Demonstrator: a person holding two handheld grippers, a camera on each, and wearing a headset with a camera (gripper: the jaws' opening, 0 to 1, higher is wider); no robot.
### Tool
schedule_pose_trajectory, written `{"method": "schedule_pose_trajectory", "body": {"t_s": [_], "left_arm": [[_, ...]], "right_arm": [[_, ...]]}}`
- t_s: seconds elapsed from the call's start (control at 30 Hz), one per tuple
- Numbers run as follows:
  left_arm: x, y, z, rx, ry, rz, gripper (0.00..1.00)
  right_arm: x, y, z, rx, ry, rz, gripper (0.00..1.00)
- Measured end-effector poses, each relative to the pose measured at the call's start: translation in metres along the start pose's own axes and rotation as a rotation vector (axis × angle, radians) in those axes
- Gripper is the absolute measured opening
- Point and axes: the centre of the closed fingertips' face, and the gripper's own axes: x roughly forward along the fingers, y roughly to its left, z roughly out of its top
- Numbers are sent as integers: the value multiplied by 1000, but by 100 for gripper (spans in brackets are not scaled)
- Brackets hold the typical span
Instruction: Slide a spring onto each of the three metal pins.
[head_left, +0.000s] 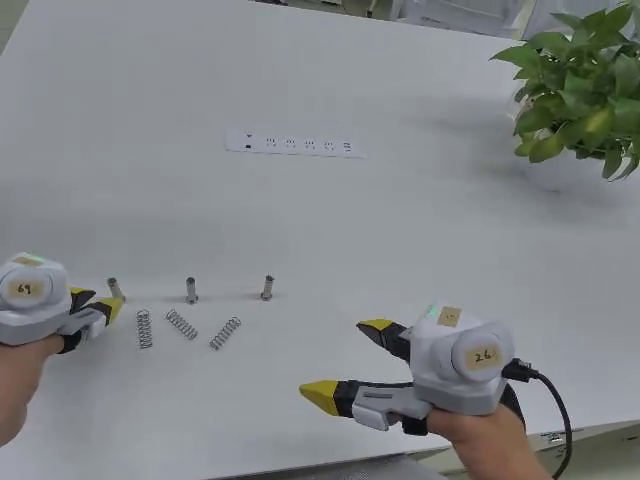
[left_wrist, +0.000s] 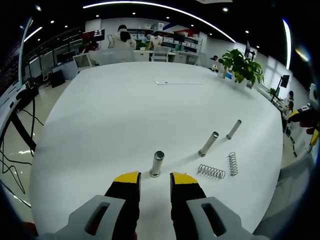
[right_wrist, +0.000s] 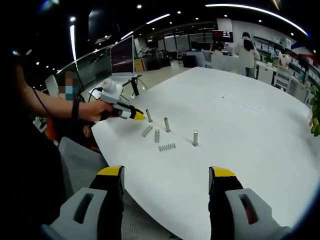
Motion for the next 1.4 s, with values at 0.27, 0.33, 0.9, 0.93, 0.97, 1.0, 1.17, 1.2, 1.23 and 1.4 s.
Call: {"method": "schedule_pose_trajectory", "body": {"t_s": [0.27,0.33,0.9,0.93,0.97,1.0,1.17,1.2,1.23,1.4], "left_arm": [[-13,2,-3,-28,-23,11,21],[-16,2,-3,-28,-26,8,22],[-33,-17,-3,-27,-63,-31,29],[-33,-19,-4,-27,-60,-34,30],[-33,-20,-4,-27,-58,-35,30],[-33,-22,-5,-26,-59,-38,30],[-32,-32,-10,-25,-50,-54,30],[-31,-34,-11,-26,-49,-58,30],[-31,-35,-12,-28,-48,-61,30],[-27,-42,-14,-35,-42,-70,30]], "right_arm": [[3,4,-4,0,6,11,67],[3,4,-4,3,4,12,67],[2,7,-8,8,-1,6,67],[2,7,-8,9,-1,7,67],[2,7,-9,9,1,6,67],[2,7,-9,8,2,5,67],[1,6,-10,10,1,5,67],[1,6,-10,10,1,4,67],[1,5,-10,11,0,3,67],[-1,4,-11,13,-1,2,67]]}}
